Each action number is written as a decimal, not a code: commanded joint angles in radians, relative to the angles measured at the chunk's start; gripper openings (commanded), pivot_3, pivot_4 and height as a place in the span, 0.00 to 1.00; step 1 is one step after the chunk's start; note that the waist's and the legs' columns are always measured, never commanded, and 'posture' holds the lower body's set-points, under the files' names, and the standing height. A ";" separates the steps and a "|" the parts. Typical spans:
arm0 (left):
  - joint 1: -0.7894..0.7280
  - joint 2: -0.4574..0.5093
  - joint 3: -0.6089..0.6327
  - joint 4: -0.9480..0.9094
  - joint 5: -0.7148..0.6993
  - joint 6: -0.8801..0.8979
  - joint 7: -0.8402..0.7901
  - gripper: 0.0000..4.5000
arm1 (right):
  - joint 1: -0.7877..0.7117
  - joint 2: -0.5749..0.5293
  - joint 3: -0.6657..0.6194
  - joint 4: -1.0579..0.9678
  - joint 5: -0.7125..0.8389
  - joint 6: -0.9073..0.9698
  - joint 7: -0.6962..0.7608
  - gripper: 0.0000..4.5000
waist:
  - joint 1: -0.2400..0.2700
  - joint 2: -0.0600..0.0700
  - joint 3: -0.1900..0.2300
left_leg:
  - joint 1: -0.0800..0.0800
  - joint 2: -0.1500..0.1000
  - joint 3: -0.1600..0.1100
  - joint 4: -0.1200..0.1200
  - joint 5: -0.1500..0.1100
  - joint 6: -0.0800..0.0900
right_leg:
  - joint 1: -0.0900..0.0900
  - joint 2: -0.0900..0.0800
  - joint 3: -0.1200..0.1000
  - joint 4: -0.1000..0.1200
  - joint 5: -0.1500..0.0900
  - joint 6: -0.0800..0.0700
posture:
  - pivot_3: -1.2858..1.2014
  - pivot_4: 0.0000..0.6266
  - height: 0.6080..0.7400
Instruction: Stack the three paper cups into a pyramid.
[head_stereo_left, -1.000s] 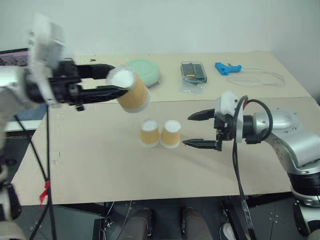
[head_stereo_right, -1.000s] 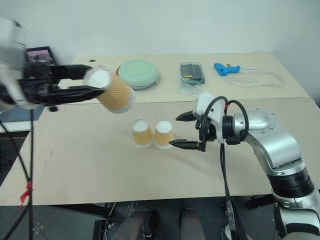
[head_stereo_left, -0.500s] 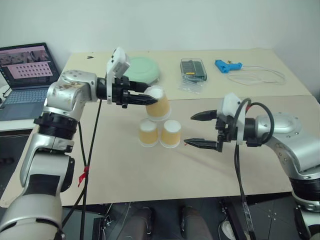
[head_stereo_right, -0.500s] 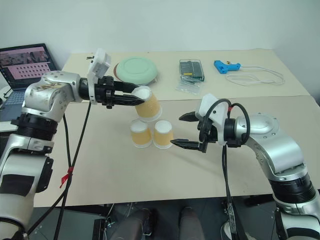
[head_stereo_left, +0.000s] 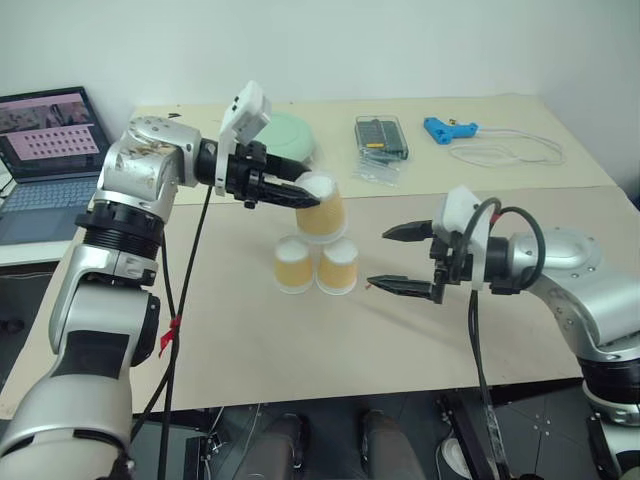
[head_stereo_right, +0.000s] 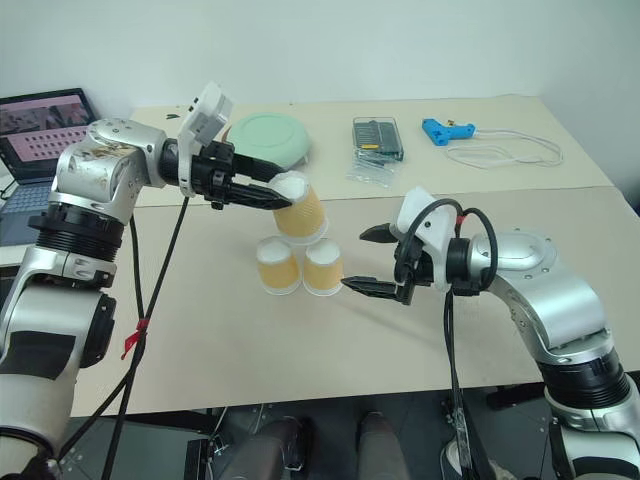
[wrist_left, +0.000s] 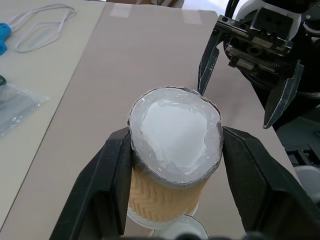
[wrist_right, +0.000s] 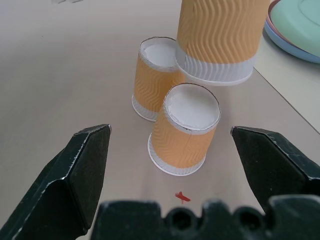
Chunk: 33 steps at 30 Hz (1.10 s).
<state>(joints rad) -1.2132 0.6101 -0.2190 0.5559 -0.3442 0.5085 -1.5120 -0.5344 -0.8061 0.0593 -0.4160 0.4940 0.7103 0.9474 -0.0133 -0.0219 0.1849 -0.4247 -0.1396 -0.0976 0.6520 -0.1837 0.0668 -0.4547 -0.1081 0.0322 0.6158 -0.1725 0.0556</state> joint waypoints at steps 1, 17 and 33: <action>0.004 0.015 0.001 -0.062 0.012 0.014 -0.031 0.50 | -0.013 0.003 -0.014 -0.018 0.000 -0.013 -0.008 1.00 | 0.000 0.000 0.000 | 0.000 0.000 0.000 0.000 0.000 0.000 | 0.000 0.000 0.000 0.000 0.000 0.000 | 0.52 0.24 1.00; 0.029 -0.002 0.002 -0.071 0.047 0.018 -0.053 0.50 | -0.011 0.005 -0.017 -0.011 -0.001 -0.013 -0.013 1.00 | 0.000 0.000 0.000 | 0.000 0.000 0.000 0.005 -0.001 0.001 | 0.000 0.000 0.000 0.004 0.000 0.000 | 0.52 0.24 1.00; 0.003 -0.017 0.031 -0.024 0.068 0.008 -0.024 0.98 | -0.006 0.004 -0.022 -0.012 0.002 -0.014 -0.013 1.00 | 0.000 0.000 0.000 | 0.000 0.000 0.001 0.009 -0.002 0.002 | 0.000 0.000 0.000 0.008 0.000 0.000 | 0.52 0.24 1.00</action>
<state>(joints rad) -1.1716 0.5867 -0.2171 0.5390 -0.2757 0.5231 -1.5405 -0.5344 -0.7970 0.0642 -0.4100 0.4918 0.7101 0.9377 -0.0137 -0.0218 0.1849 -0.4250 -0.1399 -0.0965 0.6606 -0.1853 0.0690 -0.4548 -0.1081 0.0327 0.6237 -0.1727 0.0557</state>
